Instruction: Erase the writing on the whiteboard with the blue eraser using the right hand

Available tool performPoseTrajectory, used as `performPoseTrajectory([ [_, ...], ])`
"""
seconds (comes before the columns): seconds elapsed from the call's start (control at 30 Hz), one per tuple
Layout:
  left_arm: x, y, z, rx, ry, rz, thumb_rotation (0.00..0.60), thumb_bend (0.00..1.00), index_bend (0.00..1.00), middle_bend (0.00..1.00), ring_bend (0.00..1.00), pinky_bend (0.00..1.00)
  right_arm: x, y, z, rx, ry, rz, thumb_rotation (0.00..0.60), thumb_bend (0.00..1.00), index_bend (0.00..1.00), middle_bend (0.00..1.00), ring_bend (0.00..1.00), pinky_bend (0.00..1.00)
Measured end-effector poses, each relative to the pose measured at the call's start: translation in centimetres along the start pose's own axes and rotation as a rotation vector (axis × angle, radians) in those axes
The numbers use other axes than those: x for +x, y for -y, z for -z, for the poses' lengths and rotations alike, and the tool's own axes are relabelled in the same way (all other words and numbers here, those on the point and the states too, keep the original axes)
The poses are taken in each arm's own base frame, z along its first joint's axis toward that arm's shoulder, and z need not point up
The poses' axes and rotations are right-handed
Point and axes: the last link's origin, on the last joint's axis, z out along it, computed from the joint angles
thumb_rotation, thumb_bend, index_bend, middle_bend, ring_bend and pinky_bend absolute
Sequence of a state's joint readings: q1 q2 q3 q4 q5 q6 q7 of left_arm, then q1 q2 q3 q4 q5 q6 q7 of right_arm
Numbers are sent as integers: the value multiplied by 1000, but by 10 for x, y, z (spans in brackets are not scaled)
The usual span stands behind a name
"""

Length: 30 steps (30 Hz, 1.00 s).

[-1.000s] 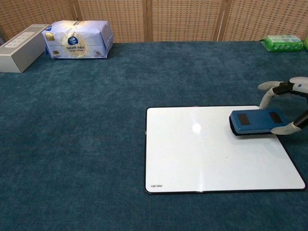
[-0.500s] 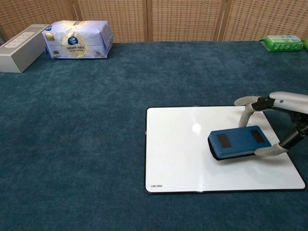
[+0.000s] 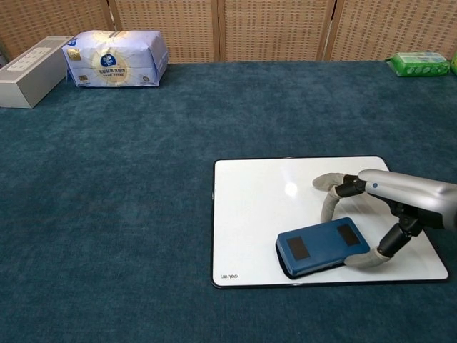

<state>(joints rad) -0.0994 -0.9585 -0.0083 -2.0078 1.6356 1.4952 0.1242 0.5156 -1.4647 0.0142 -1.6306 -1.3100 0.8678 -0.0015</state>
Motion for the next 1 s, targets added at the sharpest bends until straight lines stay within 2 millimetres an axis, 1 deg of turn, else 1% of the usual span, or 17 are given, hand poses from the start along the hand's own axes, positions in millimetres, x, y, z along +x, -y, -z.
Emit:
performPoseTrajectory([
  [0.13, 2, 1, 1, 2, -5, -2, 600, 428, 339, 277, 166, 0, 3, -4, -4, -10, -12, 12, 600, 208, 691, 71, 0, 0],
  [0.37, 2, -2, 1, -6, -7, -2, 600, 427, 339, 277, 166, 0, 13, -12, -3, -24, -38, 24, 600, 206, 691, 71, 0, 0],
  [0.6, 2, -4, 0, -10, -8, -7, 600, 429, 339, 277, 166, 0, 26, -23, -2, -47, -81, 21, 600, 204, 685, 62, 0, 0],
  [0.77, 4, -5, 1, -10, -11, -10, 600, 428, 339, 278, 166, 0, 41, -36, -1, -73, -145, 34, 600, 204, 674, 49, 0, 0],
  [0.87, 3, -6, 2, -13, -10, -9, 600, 428, 340, 277, 166, 0, 46, -33, 0, -55, -170, 35, 600, 202, 673, 47, 0, 0],
  [1.0, 3, -7, 2, -16, -8, -6, 600, 428, 339, 278, 166, 0, 46, -24, -1, -26, -168, 45, 600, 204, 671, 47, 0, 0],
])
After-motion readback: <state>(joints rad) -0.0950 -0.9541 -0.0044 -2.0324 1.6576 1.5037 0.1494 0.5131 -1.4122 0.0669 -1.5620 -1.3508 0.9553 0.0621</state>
